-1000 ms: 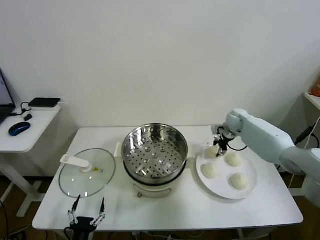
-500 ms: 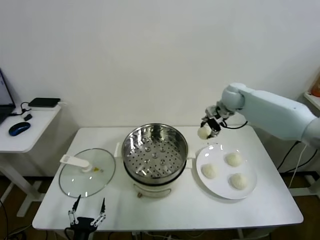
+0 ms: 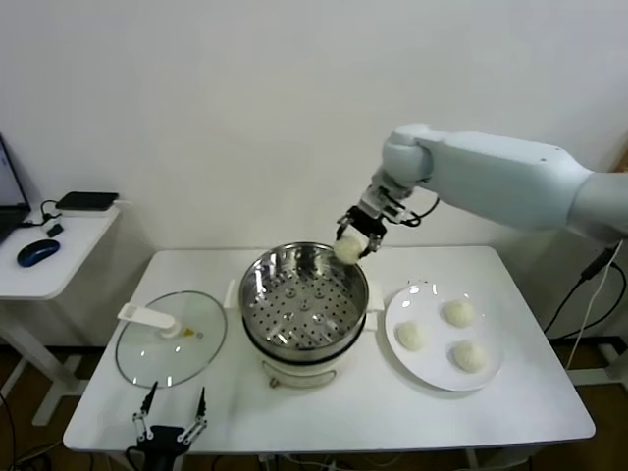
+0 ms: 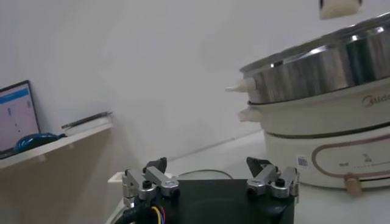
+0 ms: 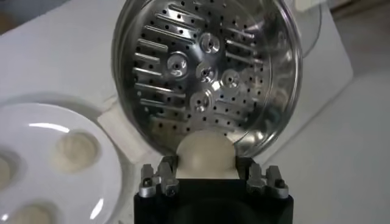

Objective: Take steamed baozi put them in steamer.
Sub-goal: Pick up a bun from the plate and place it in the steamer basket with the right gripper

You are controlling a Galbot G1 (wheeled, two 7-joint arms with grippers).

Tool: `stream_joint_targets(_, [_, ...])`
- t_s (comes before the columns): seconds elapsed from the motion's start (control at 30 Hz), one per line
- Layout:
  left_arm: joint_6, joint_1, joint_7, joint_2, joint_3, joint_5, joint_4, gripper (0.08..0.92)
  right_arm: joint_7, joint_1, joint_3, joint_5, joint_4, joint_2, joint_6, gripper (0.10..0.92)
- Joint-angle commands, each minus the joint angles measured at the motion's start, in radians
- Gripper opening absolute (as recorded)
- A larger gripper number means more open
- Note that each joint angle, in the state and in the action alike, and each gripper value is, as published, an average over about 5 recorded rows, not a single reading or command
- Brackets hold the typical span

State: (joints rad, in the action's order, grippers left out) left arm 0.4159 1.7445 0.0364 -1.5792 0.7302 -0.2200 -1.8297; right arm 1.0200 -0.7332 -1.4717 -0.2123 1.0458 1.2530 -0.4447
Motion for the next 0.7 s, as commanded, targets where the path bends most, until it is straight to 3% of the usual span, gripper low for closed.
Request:
stream_joint_targets(0.03, [0.002, 0.000, -0.001, -0.001, 0.006, 0.003, 0.000, 0.823, -0.002, 0.083, -0.003, 0.113, -0.314, 0.265, -0.315, 0.636])
stream_joint_targets(0.7, [0.005, -0.013, -0.002, -0.006, 0.010, 0.003, 0.018, 0.823, 0.039, 0.272, 0.080, 0.238, -0.515, 0.353, -0.428, 0.637])
